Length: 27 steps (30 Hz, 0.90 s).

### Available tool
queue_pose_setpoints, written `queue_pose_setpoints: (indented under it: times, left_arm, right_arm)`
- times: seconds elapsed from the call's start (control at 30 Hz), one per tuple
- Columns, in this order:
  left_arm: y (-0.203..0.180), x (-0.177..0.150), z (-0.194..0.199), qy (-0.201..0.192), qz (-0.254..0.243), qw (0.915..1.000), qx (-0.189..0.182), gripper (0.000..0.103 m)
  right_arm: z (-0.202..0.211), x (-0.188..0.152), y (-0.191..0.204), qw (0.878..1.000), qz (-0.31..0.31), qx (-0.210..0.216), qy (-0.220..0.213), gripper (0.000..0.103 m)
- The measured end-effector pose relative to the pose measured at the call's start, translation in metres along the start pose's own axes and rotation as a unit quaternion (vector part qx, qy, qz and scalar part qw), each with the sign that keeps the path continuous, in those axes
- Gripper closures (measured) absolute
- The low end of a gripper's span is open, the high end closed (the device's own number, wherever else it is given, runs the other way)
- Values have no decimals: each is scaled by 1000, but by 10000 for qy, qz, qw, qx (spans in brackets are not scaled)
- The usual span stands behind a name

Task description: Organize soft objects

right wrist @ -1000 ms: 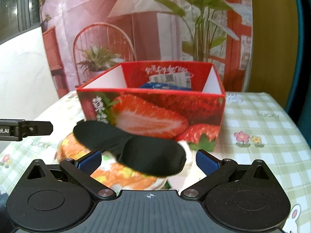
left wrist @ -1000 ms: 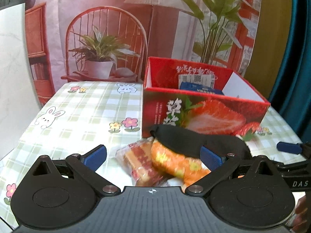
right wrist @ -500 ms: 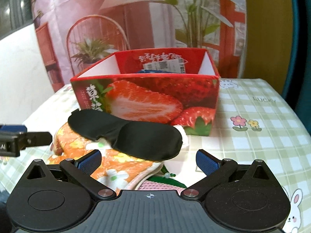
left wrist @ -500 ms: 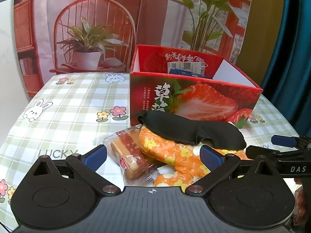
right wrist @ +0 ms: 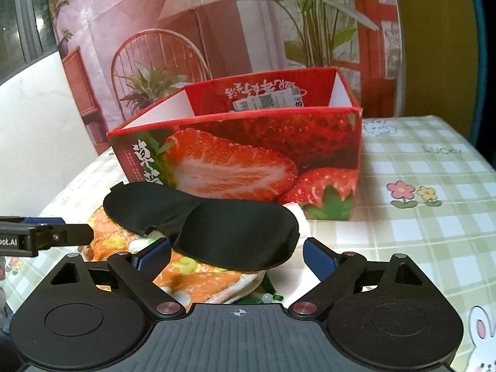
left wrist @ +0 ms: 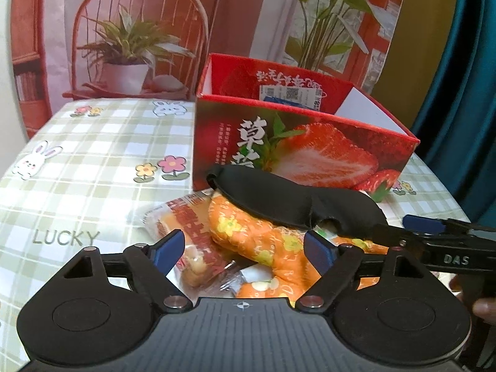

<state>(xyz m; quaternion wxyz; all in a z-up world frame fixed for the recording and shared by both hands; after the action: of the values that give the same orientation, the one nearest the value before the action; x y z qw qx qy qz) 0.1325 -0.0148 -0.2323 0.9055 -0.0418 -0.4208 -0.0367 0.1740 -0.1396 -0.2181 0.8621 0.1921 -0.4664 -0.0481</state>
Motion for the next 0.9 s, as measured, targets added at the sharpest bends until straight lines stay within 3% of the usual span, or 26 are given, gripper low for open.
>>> queue_pose_setpoints:
  times: [0.3, 0.5, 0.77, 0.9]
  left_arm:
    - [-10, -15, -18, 322, -71, 9992, -231, 25]
    - [-9, -14, -22, 300, -41, 9992, -269, 25]
    - [-12, -13, -24, 274, -101, 9992, -258, 25]
    - [-8, -10, -24, 313, 68, 9990, -306, 25]
  right_arm:
    - [-21, -2, -14, 9985, -437, 322, 101, 16]
    - [-25, 0, -27, 9949, -857, 529, 21, 17]
    - [-12, 10, -29, 9939, -821, 624, -387, 49]
    - [-17, 13, -26, 9957, -692, 520, -318, 49]
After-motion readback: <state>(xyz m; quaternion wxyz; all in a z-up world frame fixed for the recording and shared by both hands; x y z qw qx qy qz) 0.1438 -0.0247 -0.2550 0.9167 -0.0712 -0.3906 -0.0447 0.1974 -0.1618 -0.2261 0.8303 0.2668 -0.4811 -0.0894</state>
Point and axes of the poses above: each gripper's, at about its wrist camera, not at the fingertips, and z roughly against the way its jaws point, y to its left, x to its top, the point moved 4 cm from there along -z, roughly the way its jaws point, and after that the axes turned 11 degrees about x, right-handed, at the moved point
